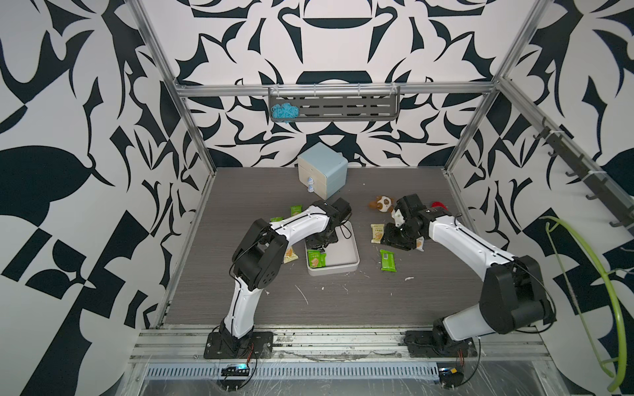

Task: Take the cookies out of the storage box
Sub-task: Pick up the cookie from the storage box.

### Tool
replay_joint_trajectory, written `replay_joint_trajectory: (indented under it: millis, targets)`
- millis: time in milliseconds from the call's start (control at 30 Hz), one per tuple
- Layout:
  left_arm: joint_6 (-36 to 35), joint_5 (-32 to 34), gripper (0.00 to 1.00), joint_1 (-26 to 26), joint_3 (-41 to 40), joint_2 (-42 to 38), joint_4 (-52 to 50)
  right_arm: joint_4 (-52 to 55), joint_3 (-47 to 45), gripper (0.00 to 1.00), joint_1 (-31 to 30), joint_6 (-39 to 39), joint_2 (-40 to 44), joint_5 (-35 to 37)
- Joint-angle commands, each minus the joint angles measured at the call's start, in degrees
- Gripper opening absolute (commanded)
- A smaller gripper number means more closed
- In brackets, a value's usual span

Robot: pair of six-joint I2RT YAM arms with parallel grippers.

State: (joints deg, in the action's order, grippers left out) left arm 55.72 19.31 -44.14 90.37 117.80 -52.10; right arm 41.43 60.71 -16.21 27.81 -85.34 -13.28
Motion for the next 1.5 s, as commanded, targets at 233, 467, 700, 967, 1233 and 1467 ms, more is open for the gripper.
replay_joint_trajectory:
  millis: [233,467,700,967,1233,1467]
  targets:
    - [0.0,-1.6,0.73,0.77,-2.19,2.08,1.69,1.12,1.78,0.46,0.74,-1.79,-0.21,0.41]
    - [-0.36,-3.25,0.7,1.43,-4.14,2.07,4.63,1.78,1.94,0.45,1.18,-1.85,-0.17,0.71]
    - [-1.59,-4.45,0.63,1.43,-1.41,4.14,4.99,2.51,3.44,0.46,1.27,-1.98,-1.25,0.89]
    - [-2.52,-5.58,0.44,1.45,0.44,5.0,4.99,2.59,3.33,0.46,1.34,-1.62,-1.08,1.32]
    - [-3.04,-6.82,0.44,1.43,2.24,3.56,4.75,2.23,2.49,0.45,1.31,-0.44,-0.6,1.22]
    - [-2.12,-8.78,0.44,0.81,2.88,-0.07,4.9,0.46,1.45,0.45,1.32,1.65,0.09,0.51]
